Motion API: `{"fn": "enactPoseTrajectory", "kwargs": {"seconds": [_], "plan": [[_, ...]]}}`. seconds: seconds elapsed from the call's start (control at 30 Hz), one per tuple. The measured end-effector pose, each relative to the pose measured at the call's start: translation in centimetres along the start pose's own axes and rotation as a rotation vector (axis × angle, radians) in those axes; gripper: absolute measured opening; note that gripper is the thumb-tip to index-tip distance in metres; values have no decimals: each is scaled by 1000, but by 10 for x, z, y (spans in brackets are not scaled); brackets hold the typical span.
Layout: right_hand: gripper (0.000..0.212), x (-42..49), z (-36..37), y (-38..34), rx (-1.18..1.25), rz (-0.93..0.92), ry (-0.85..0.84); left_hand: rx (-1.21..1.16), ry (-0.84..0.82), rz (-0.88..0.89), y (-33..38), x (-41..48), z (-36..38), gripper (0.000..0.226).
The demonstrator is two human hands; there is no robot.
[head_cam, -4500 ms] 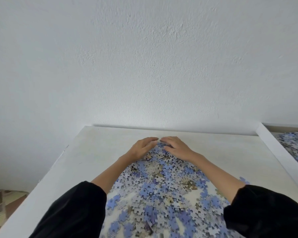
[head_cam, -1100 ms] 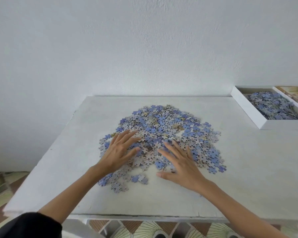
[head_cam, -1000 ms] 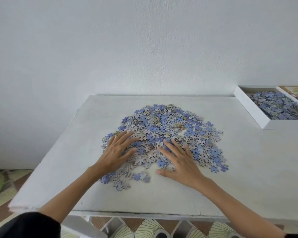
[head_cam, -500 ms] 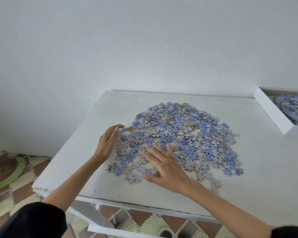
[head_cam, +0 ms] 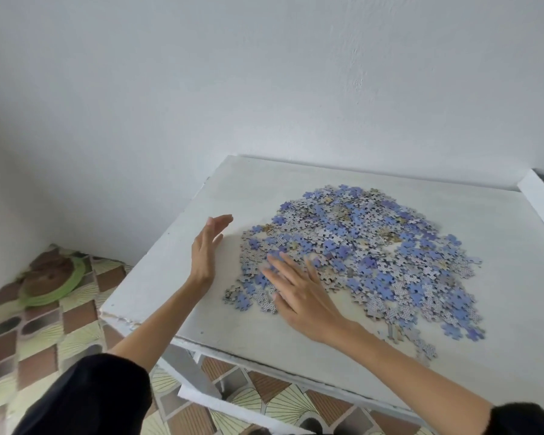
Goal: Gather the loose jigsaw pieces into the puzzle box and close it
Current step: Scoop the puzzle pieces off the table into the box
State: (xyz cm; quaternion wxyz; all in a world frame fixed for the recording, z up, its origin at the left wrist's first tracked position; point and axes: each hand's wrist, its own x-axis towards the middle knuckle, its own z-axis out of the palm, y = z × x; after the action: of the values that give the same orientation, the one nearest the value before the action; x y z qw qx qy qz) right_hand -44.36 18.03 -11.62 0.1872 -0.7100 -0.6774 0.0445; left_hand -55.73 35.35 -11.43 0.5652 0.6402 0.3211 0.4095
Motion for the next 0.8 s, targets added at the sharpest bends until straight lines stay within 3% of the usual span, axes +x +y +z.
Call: {"fn": "enactPoseTrajectory", "kwargs": {"seconds": [0.27, 0.43, 0.57, 0.7, 0.8], "plan": [[46, 23, 17, -21, 30, -211, -66, -101, 42, -70, 0, 6, -9, 46], [37, 20, 15, -10, 22, -171, 36, -31, 18, -36, 0, 5, -12, 42], [38, 14, 3, 8, -1, -86, 71, 295, -115, 86, 1, -3, -3, 42], [58, -8, -24, 32, 121, 22, 73, 628, -373, 210, -4, -11, 17, 63], [61, -38, -47, 58, 166, 141, 74, 857, -537, 277, -4, -16, 32, 79]]}}
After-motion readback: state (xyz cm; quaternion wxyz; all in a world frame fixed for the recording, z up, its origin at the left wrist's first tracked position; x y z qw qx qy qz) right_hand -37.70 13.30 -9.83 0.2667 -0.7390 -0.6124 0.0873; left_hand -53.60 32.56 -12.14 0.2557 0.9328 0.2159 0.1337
